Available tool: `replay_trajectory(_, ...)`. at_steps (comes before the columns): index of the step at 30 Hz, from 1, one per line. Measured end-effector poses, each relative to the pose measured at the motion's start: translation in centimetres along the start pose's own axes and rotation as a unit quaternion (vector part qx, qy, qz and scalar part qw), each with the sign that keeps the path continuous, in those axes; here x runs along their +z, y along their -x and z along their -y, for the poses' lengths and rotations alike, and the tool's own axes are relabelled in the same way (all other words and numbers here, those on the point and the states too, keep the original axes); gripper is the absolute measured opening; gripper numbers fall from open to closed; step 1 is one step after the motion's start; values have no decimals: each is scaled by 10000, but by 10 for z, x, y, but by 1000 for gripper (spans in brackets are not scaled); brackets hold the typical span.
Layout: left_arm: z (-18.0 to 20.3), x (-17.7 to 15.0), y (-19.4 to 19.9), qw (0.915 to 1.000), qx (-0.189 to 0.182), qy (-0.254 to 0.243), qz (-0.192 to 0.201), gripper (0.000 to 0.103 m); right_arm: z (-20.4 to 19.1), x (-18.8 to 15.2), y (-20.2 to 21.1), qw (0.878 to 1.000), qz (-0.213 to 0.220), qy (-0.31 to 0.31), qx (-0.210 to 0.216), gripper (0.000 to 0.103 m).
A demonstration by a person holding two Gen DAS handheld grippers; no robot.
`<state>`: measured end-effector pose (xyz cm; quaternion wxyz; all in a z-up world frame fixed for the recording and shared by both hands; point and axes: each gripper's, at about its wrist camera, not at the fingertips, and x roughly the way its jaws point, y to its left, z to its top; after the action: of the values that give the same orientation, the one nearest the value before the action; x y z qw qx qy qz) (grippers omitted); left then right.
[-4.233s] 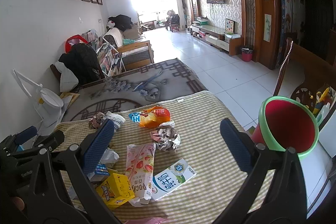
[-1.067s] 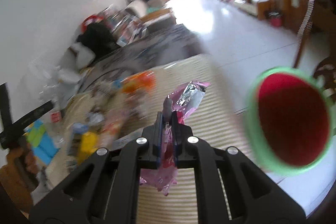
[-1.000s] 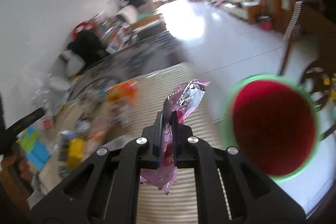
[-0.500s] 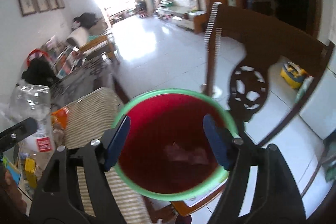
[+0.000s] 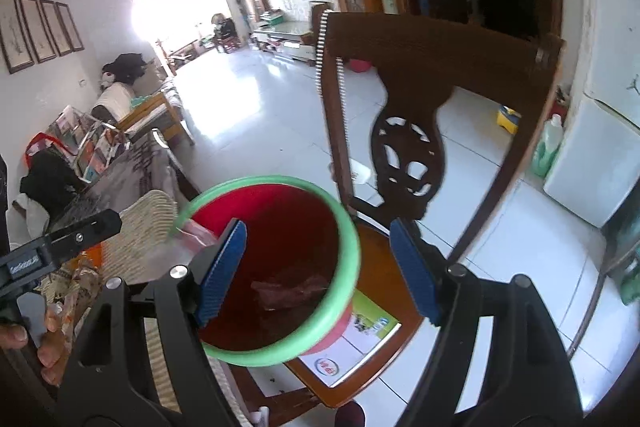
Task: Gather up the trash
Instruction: 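Carry both items over the red bucket and open both tools to drop them, then move both open tools back over the table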
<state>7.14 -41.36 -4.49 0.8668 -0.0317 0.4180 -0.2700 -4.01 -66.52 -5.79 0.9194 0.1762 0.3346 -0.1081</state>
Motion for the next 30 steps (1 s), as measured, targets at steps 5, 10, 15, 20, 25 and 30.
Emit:
replay_trajectory(5, -28, -9, 37, 9981, 510, 148, 322, 84, -42, 3, -13, 9981, -115, 356, 492, 76)
replay_trajectory(10, -80, -35, 78, 9884, 1213, 735, 537, 84, -95, -5, -33, 9899, -428, 833, 1065, 76)
replay_trajectory(15, -133, -76, 121, 9686, 1995, 1361, 588, 84, -159, -24, -45, 9713, -797, 1470, 1693, 76)
replay_trajectory(20, -198, -133, 171, 9314, 2998, 2021, 430, 84, -211, -48, -53, 9504, -1154, 1882, 2192, 76)
replay_trajectory(25, -253, -169, 214, 9064, 3742, 1949, 214, 84, -256, -76, -55, 9320, -1519, 2107, 2528, 76)
replay_trajectory(30, -300, -180, 217, 9146, 3811, 1311, -323, 84, -299, -102, -51, 9196, -1801, 2209, 2702, 76)
